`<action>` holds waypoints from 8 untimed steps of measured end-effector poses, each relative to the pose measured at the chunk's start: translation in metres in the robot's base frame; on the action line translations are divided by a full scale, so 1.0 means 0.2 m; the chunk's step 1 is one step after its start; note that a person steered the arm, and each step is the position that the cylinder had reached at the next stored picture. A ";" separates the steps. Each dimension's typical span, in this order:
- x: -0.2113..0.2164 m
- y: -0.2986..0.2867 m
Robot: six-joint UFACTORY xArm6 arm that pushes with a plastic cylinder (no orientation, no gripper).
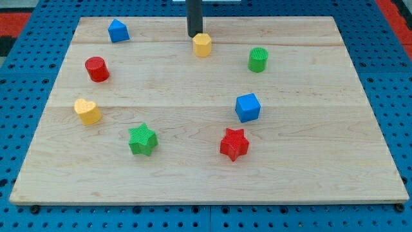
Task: Move the blue cube towards the bottom right
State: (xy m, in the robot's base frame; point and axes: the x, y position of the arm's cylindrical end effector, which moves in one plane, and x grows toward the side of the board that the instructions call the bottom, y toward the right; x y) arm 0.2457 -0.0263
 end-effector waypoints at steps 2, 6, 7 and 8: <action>0.00 -0.03; -0.11 -0.36; -0.03 -0.46; 0.27 -0.41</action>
State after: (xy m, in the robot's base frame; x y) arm 0.3003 -0.1087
